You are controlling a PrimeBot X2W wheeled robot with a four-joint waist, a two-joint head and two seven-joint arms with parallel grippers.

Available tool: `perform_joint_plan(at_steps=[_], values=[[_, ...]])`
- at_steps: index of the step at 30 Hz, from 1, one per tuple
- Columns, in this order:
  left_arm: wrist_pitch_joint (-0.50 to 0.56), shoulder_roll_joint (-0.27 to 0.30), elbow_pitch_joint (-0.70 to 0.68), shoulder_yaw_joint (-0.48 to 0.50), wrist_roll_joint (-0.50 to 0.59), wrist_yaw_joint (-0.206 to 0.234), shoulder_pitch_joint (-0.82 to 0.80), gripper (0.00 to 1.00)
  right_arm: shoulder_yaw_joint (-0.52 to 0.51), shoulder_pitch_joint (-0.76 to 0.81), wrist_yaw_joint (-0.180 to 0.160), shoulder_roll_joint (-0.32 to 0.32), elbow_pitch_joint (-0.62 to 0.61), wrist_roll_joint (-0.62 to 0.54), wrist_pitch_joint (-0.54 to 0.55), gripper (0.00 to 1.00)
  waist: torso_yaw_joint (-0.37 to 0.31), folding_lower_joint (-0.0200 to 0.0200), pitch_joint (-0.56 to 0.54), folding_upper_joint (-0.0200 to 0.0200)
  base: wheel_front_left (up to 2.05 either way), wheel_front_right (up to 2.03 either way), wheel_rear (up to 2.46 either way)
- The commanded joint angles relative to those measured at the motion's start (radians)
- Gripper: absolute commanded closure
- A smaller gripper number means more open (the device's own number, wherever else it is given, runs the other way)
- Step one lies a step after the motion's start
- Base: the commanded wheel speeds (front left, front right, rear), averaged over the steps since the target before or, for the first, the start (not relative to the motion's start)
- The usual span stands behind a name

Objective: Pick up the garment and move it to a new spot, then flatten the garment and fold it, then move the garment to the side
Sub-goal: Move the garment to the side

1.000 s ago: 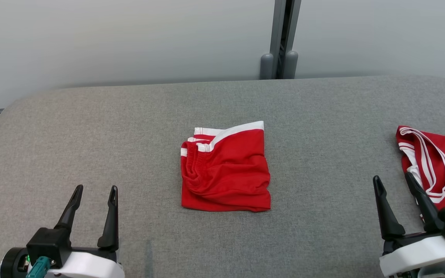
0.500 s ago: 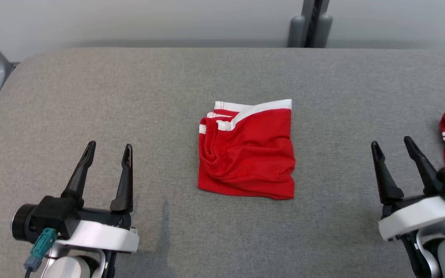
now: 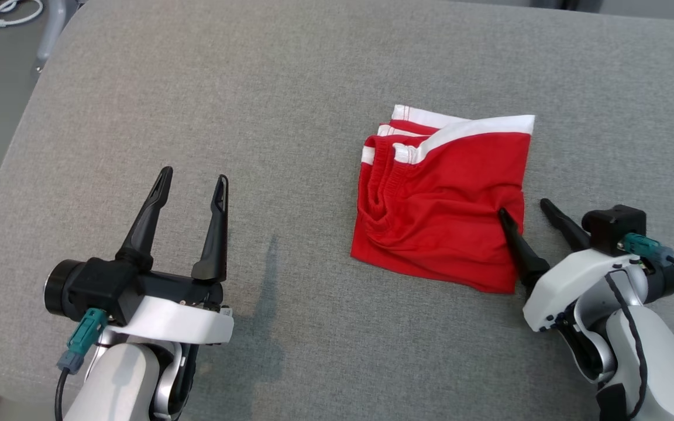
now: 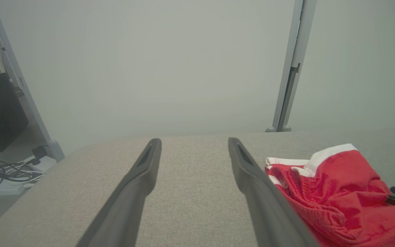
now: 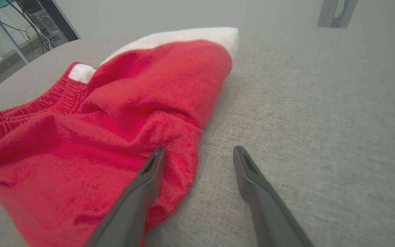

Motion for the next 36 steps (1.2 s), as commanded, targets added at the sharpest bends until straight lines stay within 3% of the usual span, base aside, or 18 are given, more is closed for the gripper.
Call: perform_joint_plan(at_steps=[1, 5, 6, 8, 19, 36], values=[[-0.009, -0.001, 0.012, 0.005, 0.01, -0.005, -0.026, 0.0, 0.02, -0.03, 0.0, 0.001, 0.041, 0.021, 0.012, 0.0, 0.02, 0.0, 0.022, 0.0, 0.0, 0.0, 0.0], [-0.017, -0.004, 0.022, 0.01, 0.011, -0.012, -0.034, 0.0, 0.061, -0.05, 0.0, 0.002, 0.092, 0.05, 0.041, 0.0, 0.024, 0.0, 0.027, 0.0, 0.0, 0.0, 0.0], [-0.019, -0.005, 0.026, 0.012, 0.011, -0.013, -0.035, 0.0, 0.076, -0.056, 0.0, 0.002, 0.104, 0.061, 0.053, 0.08, 0.023, 0.0, 0.029, 0.0, 0.0, 0.0, 0.0], [-0.019, -0.007, 0.03, 0.017, 0.012, -0.013, -0.04, 0.0, 0.105, -0.071, 0.0, -0.001, 0.119, 0.083, 0.071, 1.0, 0.02, 0.0, 0.032, 0.0, 0.0, 0.0, 0.0], [-0.025, 0.001, 0.026, 0.034, 0.024, -0.02, -0.044, 0.0, 0.159, -0.092, -0.001, -0.064, 0.058, 0.106, 0.04, 1.0, -0.042, 0.0, 0.025, 0.0, 0.0, 0.0, 0.0], [0.029, 0.053, -0.065, 0.036, 0.035, -0.003, -0.019, 0.0, 0.064, 0.112, -0.001, -0.168, -0.116, 0.049, -0.007, 1.0, -0.333, 0.0, 0.022, 0.0, 0.0, 0.0, 0.0]])
